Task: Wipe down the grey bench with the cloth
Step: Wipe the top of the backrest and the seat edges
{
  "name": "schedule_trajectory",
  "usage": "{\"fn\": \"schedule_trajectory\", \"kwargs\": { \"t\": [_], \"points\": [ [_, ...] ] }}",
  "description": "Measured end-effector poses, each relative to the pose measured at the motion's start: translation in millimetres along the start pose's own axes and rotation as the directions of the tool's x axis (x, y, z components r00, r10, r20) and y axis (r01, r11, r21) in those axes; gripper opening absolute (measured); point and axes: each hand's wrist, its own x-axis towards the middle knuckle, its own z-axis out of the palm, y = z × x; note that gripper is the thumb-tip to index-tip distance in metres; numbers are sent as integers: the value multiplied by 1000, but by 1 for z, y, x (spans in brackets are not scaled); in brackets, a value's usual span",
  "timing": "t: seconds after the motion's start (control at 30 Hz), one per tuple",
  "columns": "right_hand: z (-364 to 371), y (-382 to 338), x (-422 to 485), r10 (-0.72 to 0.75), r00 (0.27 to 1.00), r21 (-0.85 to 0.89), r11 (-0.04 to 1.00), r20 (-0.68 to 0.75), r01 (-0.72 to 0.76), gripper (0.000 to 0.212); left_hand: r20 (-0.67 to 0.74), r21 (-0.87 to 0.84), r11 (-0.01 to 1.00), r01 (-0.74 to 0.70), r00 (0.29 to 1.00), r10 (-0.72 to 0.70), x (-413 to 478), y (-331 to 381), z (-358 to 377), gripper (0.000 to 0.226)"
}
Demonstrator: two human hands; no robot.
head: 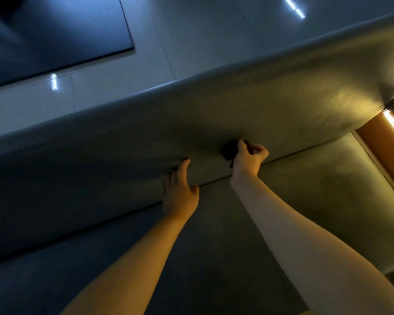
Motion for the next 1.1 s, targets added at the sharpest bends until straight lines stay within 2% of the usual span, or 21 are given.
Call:
{"fn": "schedule_trajectory", "kwargs": {
  "t": [0.07,0.13,0.2,0.27,0.37,0.47,0.5,0.57,0.63,0.7,0.73,0.8,0.87,1.03,1.1],
  "points": [
    [2,-29,-3,-78,996,2,997,-32,78,29,-25,-5,998,-55,998,55,2,10,-11,77],
    [13,-38,-15,-172,985,-113,979,-10,170,22,-63,-22,996,-83,995,82,4,15,-27,75],
    [31,-31,-40,-279,959,-212,935,52,284,19,-105,-21,995,-99,990,97,4,13,-46,72],
    [51,-13,-71,-329,931,-230,904,161,359,17,-126,-10,993,-119,985,116,2,6,-65,71],
    [77,13,-117,-316,880,-217,888,353,406,17,-124,18,994,-104,987,105,0,-8,-89,75],
    [84,22,-142,-210,833,-233,899,512,370,20,-105,51,998,-42,993,47,-2,-14,-108,80],
    [81,21,-145,-188,834,-238,905,518,352,22,-88,43,999,-32,995,36,-4,-13,-112,81],
    [72,10,-140,-216,874,-179,931,435,319,24,-58,12,999,-39,998,39,-9,-9,-116,83],
    [61,-11,-127,-297,923,-49,947,246,318,27,-49,-33,999,-42,998,40,-12,-5,-119,84],
    [52,-40,-108,-379,924,18,925,60,378,29,-56,-59,998,-32,998,28,-13,-3,-119,84],
    [49,-53,-100,-399,917,30,917,18,399,28,-57,-61,998,-28,998,24,-13,-2,-119,83],
    [50,-68,-95,-403,914,18,915,37,403,26,-51,-56,998,-34,998,31,-12,-2,-121,82],
    [58,-64,-103,-425,899,-67,899,108,433,23,-31,-60,997,-44,999,42,-12,-5,-122,82],
    [87,-15,-154,-508,770,-166,783,385,599,18,-28,-131,991,-41,999,38,-13,-16,-134,78],
    [99,-2,-171,-489,758,-183,775,432,605,18,-64,-140,989,-45,997,36,-15,-25,-144,75]
  ]
}}
